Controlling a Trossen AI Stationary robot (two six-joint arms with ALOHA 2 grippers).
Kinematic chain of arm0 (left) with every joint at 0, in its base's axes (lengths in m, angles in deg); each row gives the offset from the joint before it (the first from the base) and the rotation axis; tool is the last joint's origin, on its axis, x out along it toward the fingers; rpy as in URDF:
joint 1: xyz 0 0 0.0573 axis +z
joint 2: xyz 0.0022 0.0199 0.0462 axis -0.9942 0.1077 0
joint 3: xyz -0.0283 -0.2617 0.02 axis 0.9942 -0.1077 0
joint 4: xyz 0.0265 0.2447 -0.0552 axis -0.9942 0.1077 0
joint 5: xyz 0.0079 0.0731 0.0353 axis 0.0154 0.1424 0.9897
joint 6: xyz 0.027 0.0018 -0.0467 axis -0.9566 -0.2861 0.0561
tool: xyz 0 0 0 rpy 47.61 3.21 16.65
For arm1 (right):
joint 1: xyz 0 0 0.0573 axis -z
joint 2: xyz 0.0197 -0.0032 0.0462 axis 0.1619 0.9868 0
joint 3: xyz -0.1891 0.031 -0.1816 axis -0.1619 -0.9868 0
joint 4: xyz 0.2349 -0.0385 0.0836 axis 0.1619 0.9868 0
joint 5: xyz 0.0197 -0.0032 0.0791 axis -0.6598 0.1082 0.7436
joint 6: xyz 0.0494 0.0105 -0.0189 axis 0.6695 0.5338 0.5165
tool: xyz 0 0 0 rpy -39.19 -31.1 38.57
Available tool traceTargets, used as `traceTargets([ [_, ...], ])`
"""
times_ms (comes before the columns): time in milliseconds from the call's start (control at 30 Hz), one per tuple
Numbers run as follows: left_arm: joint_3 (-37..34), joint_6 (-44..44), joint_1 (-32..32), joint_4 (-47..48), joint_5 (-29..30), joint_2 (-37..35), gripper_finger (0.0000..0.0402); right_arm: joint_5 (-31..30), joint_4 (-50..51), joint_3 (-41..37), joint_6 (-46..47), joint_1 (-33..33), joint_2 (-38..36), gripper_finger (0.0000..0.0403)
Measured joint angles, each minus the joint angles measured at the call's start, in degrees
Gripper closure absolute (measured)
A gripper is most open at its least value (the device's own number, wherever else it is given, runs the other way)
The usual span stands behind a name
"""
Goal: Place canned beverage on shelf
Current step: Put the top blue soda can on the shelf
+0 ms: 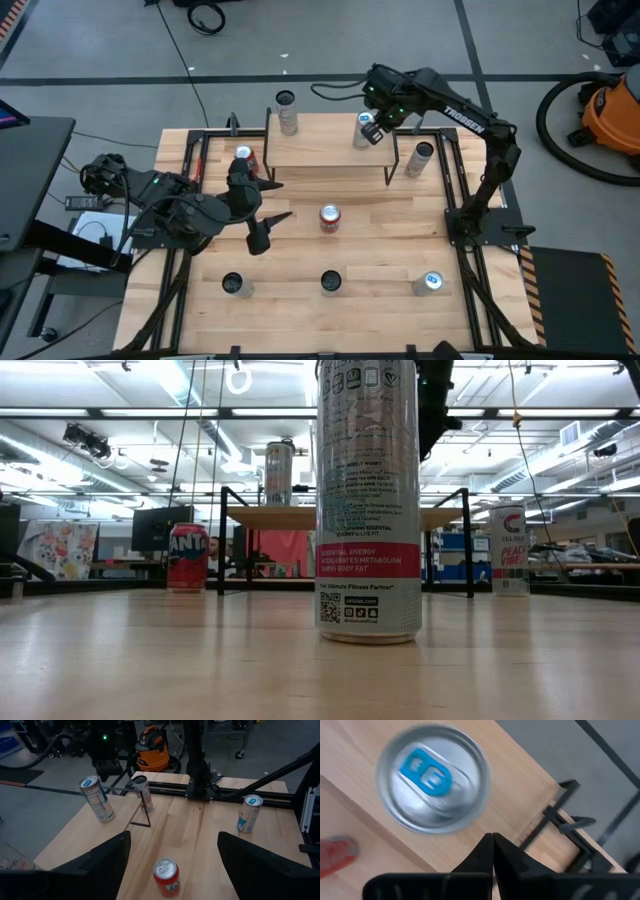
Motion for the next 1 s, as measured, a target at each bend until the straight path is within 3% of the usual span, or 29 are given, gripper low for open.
traceTargets([
  [1000,0.0,0.1,0.0,0.0,-0.1,0.0,0.0091,6.1,-6.6,-0.8,1.1,-0.1,0.1,0.0399],
])
